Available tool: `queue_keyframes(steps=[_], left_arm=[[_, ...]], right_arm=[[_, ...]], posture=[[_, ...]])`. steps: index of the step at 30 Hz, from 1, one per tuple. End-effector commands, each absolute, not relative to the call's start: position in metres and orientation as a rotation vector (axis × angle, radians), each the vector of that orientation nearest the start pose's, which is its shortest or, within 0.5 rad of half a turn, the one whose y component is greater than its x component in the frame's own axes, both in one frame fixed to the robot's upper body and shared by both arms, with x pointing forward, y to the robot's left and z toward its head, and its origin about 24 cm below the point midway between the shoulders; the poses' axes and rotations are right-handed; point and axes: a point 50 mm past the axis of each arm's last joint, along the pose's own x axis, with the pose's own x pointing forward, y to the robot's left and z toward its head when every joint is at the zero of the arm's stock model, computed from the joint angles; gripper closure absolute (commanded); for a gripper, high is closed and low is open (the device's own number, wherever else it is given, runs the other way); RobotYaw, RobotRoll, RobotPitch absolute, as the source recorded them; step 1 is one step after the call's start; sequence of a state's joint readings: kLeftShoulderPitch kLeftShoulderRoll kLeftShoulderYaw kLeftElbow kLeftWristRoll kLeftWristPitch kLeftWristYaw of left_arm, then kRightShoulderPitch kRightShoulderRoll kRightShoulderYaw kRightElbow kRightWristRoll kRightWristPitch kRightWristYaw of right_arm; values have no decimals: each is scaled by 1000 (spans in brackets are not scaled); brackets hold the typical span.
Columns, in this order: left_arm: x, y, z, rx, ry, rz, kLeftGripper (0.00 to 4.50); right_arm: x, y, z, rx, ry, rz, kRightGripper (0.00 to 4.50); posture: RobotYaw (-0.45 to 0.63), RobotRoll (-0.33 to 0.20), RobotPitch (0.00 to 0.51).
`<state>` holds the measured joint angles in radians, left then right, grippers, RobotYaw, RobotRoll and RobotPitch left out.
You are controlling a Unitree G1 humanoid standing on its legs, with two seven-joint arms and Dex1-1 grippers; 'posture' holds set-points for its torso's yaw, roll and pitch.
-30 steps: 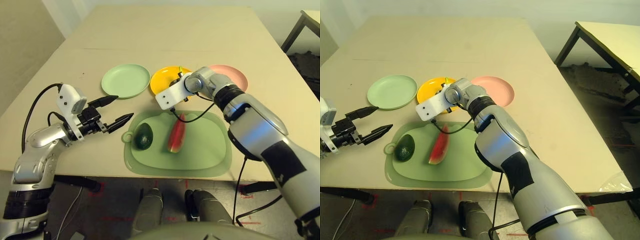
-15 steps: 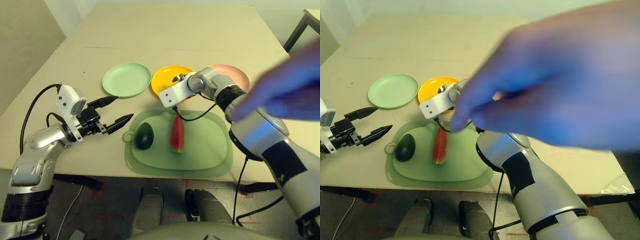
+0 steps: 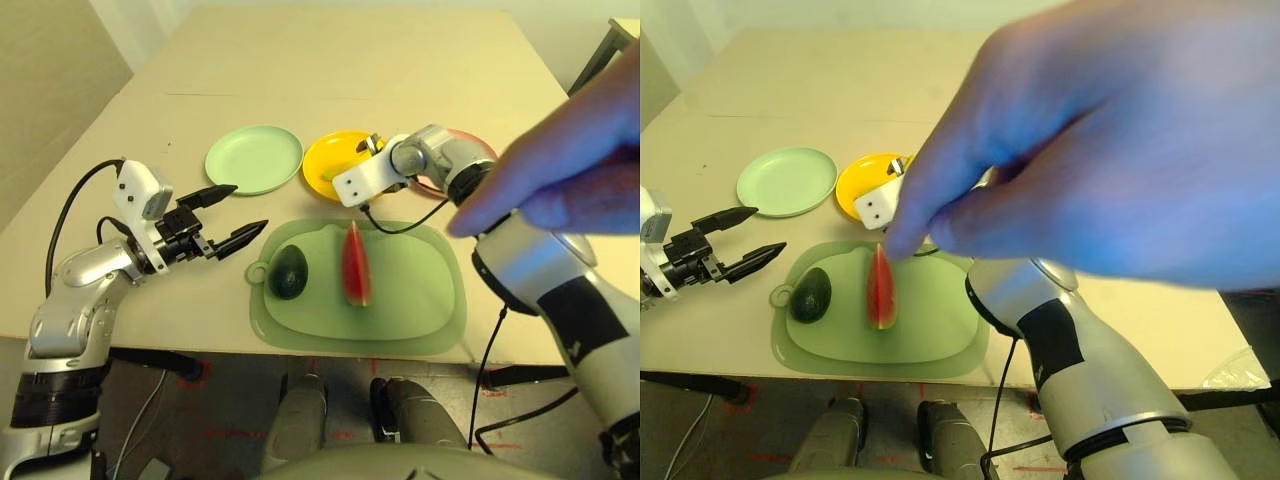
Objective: Place the fruits into color-matched plates.
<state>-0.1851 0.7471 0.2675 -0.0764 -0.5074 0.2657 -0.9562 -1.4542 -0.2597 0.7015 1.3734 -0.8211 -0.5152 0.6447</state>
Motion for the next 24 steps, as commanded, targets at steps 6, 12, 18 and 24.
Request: queue_keyframes(steps=[6, 12, 18, 24], left_arm=[[264, 266, 160, 250, -6, -848, 0], [254, 265, 165, 197, -12, -982, 0], [239, 267, 175, 201, 21, -1150, 0], [226, 265, 176, 251, 89, -1300, 0]], right_arm=[[396, -87, 204, -1966, 11, 1236, 25], [376, -83, 203, -2039, -159, 1473, 25], [353, -63, 212, -2088, -397, 1660, 25], [329, -41, 223, -2120, -566, 1754, 25]], posture=[[55, 0, 121], [38, 0, 121], [40, 0, 113], [43, 0, 110]])
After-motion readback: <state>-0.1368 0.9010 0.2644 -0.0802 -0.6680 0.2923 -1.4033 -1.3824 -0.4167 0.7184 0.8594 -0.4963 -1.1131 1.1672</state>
